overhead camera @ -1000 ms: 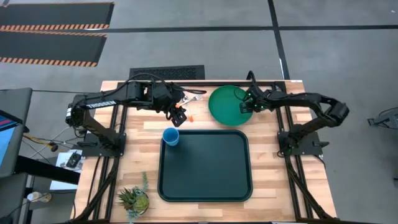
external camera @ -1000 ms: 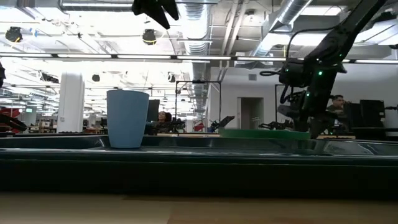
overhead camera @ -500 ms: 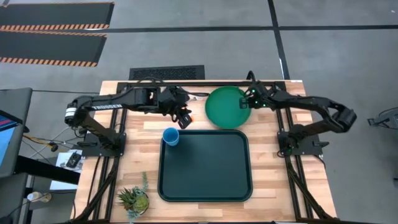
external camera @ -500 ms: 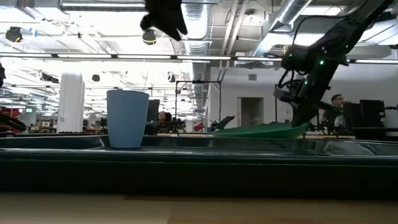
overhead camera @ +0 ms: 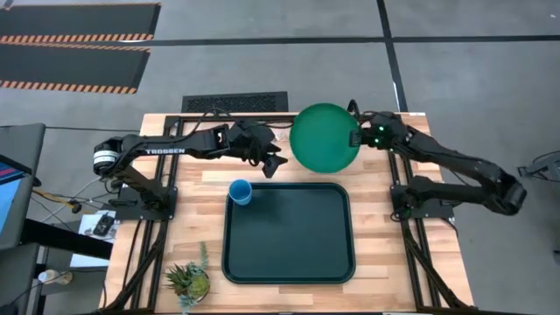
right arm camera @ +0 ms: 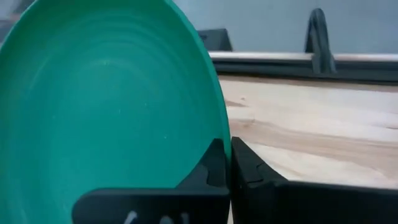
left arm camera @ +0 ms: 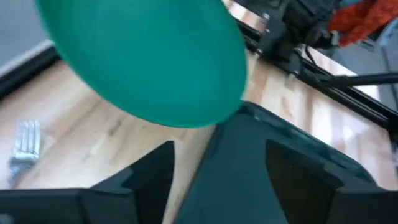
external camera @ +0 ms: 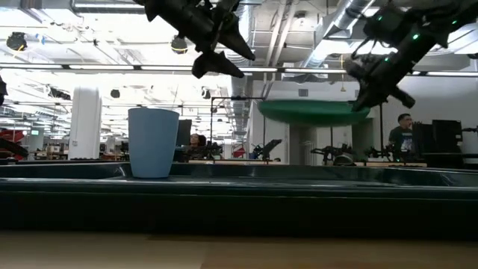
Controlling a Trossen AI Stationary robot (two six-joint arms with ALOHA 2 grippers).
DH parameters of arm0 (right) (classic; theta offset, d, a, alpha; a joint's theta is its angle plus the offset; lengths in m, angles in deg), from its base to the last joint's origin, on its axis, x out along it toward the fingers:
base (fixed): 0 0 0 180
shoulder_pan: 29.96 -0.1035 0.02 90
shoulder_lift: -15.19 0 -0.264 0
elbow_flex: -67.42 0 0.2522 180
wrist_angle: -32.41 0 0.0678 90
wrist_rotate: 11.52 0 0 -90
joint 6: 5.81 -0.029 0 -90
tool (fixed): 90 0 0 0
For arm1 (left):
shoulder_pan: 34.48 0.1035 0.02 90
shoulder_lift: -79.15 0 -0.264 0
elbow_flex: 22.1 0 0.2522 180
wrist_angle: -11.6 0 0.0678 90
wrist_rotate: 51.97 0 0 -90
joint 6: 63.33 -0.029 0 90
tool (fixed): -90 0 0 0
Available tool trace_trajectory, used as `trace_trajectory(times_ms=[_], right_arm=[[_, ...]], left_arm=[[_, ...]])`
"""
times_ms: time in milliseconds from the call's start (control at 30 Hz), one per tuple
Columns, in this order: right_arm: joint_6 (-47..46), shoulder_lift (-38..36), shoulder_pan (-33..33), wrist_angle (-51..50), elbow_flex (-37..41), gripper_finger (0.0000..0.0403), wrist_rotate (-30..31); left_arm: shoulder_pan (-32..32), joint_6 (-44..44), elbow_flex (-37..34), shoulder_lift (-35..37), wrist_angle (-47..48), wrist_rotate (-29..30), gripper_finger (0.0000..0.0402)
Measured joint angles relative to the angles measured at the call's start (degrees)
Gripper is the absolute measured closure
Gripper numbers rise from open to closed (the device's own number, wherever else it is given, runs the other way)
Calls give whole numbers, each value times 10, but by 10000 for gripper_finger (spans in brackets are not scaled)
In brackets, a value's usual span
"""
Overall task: Pick and place plate/cup/fork/spoon on tray
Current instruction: Put the green plate on the black tray to the bottom of the blue cup
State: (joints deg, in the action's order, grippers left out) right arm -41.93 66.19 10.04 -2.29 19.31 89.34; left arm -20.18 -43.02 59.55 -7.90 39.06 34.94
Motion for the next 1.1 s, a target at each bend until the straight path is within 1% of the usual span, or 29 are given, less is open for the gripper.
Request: trace_trajectory(times_ms=[133, 233, 400, 533, 633, 833, 900, 967, 1100], right_arm=[[-7, -40, -26, -21, 0, 400, 21], [-11, -56, -53, -21, 0, 400, 49], [-21, -68, -106, -9, 0, 400, 89], [-27, -68, -142, 12, 0, 400, 106], [-29, -68, -164, 20, 0, 400, 122], [-37, -68, -188, 38, 0, 398, 130], [-39, -68, -195, 39, 0, 398, 133], [-40, -68, -198, 39, 0, 398, 135], [-40, -67, -201, 32, 0, 397, 135]], left_arm=[[3, 12, 0, -2, -14, 36, 113], [13, 38, 0, -2, -27, 45, 101], [38, 70, 0, -2, -43, 18, 105], [48, 75, 0, -2, -43, 19, 110], [53, 82, 0, -2, -43, 19, 111], [53, 91, 0, -10, -47, 16, 112], [53, 102, 1, -19, -58, 10, 119], [53, 111, 1, -30, -54, 3, 136], [51, 120, 1, -48, -59, 1, 199]])
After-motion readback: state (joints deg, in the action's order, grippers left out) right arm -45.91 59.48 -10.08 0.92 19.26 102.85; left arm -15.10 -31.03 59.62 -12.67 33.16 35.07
